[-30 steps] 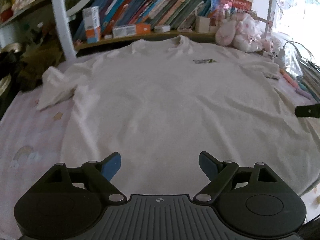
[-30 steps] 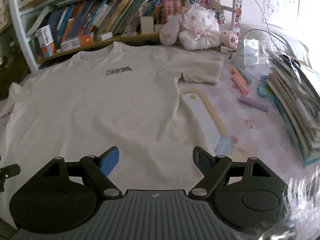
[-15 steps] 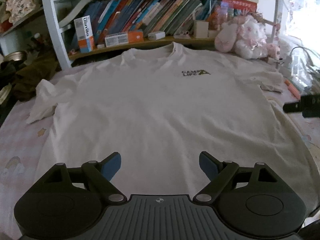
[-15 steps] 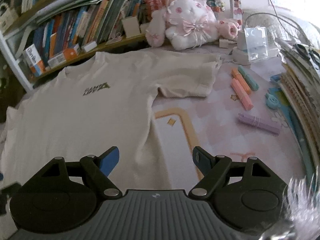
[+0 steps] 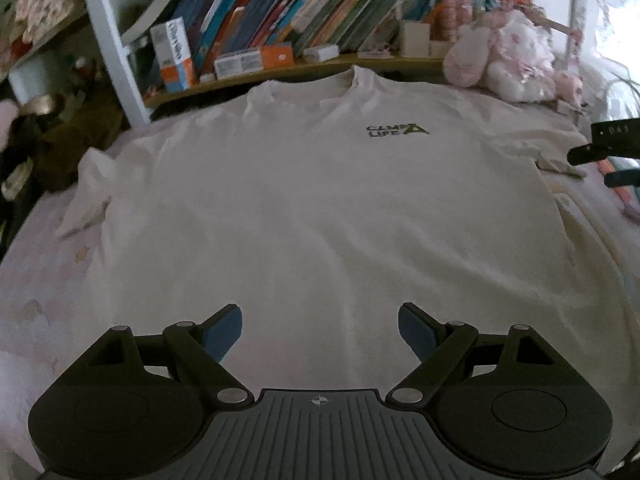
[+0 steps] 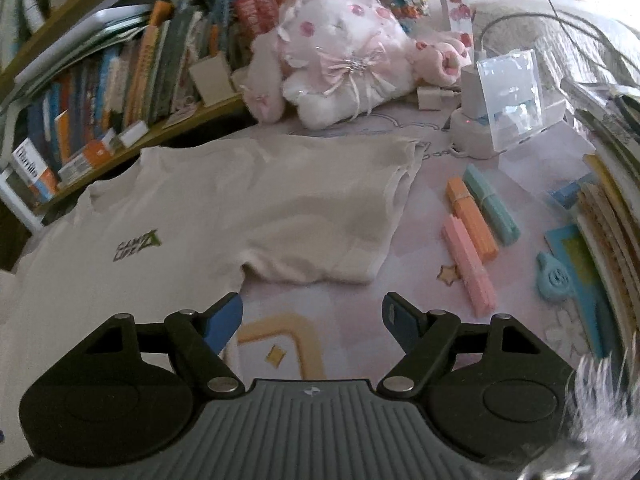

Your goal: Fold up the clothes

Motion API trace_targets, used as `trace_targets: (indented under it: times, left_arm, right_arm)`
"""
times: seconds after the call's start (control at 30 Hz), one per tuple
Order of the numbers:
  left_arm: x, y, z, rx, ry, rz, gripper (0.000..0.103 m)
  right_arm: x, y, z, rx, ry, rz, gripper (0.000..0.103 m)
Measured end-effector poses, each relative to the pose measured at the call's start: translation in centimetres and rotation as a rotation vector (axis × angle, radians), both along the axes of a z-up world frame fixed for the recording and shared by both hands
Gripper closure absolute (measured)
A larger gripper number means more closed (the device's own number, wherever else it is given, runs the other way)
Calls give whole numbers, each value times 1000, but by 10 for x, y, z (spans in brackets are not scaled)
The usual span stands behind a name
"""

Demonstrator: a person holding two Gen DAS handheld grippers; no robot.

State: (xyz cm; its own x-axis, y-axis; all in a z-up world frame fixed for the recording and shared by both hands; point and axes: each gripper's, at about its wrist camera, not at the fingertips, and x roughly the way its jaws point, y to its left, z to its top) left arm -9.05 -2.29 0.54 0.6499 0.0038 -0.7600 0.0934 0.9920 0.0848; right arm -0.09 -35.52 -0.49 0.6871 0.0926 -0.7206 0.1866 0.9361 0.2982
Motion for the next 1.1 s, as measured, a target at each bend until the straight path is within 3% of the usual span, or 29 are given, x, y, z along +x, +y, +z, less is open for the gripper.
trace_targets:
  times: [0.33,0.67,0.77,0.87,0.93,1.1]
  left_arm:
    - [5,3,-11,-57,22,22,15]
    - [14,0,-17,-37,46,-57,15]
    - [16,3,-17,-36,48,-62,15]
    - [18,9,-18,-43,50,-58,15]
    - [18,14,-18,-47,49,-54,15]
    - [19,27,-18,-59,41,-31,15]
  right_arm:
    - [28,-23,-5,-3,5,-83,40]
    - [59,-51,-15,75,4,-185,57]
    - [68,-58,-19,117,2,-211,66]
    - [74,-56,-20,128,10,-224,90]
    - [78,-49,-14,98,-2,-204,97]
    - [89,0,18,-59,-97,-70,98]
